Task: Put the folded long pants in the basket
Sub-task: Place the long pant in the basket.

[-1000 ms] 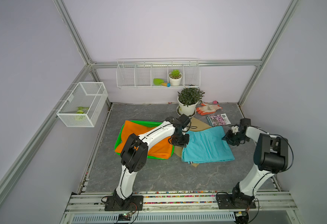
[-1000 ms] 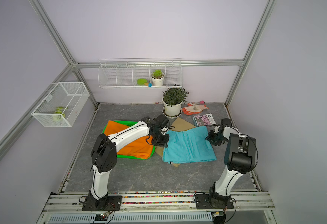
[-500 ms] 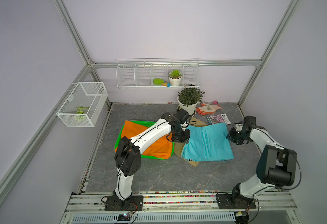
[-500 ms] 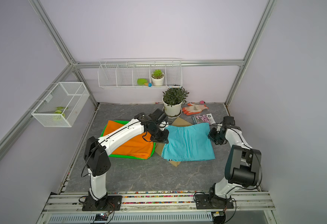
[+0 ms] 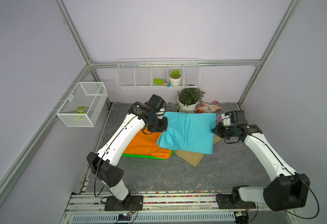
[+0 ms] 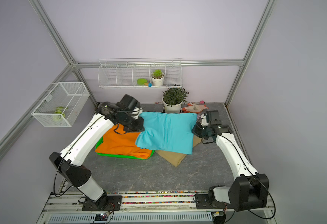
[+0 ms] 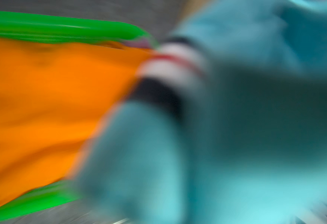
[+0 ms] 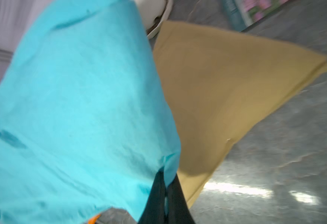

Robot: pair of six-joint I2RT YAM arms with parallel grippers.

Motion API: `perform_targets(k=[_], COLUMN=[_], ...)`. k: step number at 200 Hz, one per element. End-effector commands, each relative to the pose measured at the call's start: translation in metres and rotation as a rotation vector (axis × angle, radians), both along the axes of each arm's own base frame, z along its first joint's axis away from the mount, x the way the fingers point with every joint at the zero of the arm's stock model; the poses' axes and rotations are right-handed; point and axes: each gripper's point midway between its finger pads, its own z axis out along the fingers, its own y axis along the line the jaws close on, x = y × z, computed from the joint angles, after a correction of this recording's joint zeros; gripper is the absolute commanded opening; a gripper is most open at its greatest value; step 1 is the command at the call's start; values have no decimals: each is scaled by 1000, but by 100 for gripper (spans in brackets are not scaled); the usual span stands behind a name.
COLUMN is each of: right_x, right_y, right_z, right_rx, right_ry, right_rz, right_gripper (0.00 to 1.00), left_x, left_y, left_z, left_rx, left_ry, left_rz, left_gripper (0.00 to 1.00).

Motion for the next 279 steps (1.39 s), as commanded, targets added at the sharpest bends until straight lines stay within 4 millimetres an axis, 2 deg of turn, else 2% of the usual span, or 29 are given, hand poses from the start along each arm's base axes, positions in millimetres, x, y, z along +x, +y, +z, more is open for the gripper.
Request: perform_targets(k=[1, 16, 36, 63, 81, 97, 118, 142, 158, 202, 223, 248, 279], right_x=[-2, -1, -2, -10, -19, -27, -34, -30, -21, 3, 13, 23, 27], right_y=[40, 73, 113, 164, 187, 201, 210, 215, 219, 229, 224, 216, 213], right_z=[19, 30, 35, 36, 37, 38, 33, 18, 9, -41, -64, -84, -89], right_rx=[32, 34, 59, 86, 92, 96, 93, 78, 49, -8, -64, -79, -72], right_ry=[0, -9, 11, 43, 59, 67, 88, 117, 115, 190, 208, 237, 235], right_rz=[3, 53, 113, 200, 244, 278, 297, 298, 299, 301, 290, 278, 289], right_gripper=[0, 0, 0, 0, 0, 0, 0, 0, 0, 0, 0, 0, 0], left_x=[13, 24, 31, 33, 31, 27, 22, 27, 39, 65, 72, 73, 72], left_y=[98, 141, 182, 218, 235, 247, 260, 260, 262, 257, 256, 256, 256], left_z=[-6, -10, -12, -17, -21, -18, -13, -27, -42, -96, -113, -125, -128], left_rx=[252, 269, 343, 447, 498, 522, 530, 477, 495, 490, 477, 473, 470], left_ry=[-31, -31, -24, 0, 18, 12, -12, 22, 57, 227, 270, 306, 314], left_rz=[198, 323, 443, 546, 591, 626, 651, 637, 632, 593, 586, 584, 584], left_gripper=[0, 0, 0, 0, 0, 0, 0, 0, 0, 0, 0, 0, 0])
